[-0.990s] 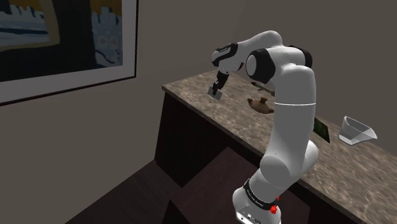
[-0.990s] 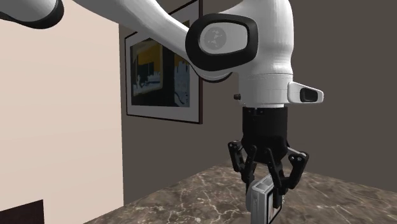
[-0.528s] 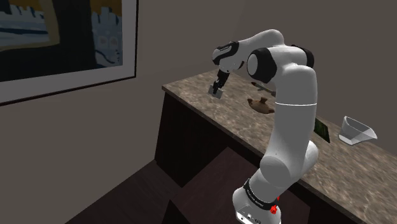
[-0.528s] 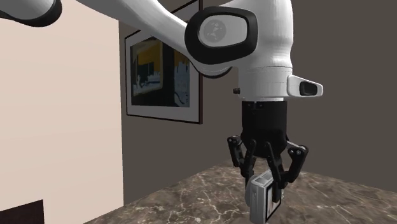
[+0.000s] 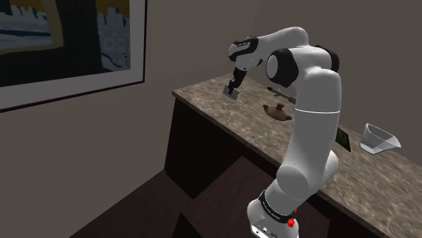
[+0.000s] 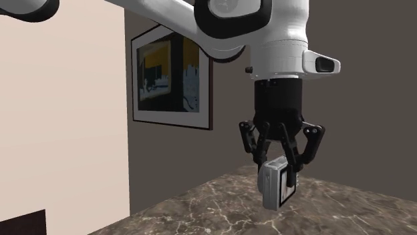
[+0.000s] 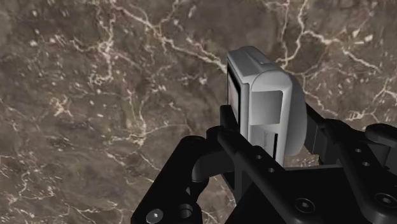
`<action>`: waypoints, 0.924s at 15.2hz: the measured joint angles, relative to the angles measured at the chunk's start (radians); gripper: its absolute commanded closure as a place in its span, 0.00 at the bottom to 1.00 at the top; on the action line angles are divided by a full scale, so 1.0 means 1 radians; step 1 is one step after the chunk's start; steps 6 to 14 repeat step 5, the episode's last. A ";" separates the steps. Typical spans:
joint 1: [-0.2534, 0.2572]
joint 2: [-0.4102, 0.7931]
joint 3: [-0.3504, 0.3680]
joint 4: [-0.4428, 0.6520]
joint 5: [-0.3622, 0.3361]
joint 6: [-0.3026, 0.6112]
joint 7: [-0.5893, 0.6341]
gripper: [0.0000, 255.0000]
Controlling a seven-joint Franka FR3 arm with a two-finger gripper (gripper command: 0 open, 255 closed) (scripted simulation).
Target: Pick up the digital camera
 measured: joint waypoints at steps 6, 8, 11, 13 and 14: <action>-0.001 -0.015 -0.006 0.036 -0.010 -0.049 0.006 1.00; -0.001 -0.015 -0.006 0.036 -0.010 -0.049 0.006 1.00; -0.001 -0.015 -0.006 0.036 -0.010 -0.049 0.006 1.00; -0.001 -0.015 -0.006 0.036 -0.010 -0.049 0.006 1.00; -0.001 -0.015 -0.006 0.036 -0.010 -0.049 0.006 1.00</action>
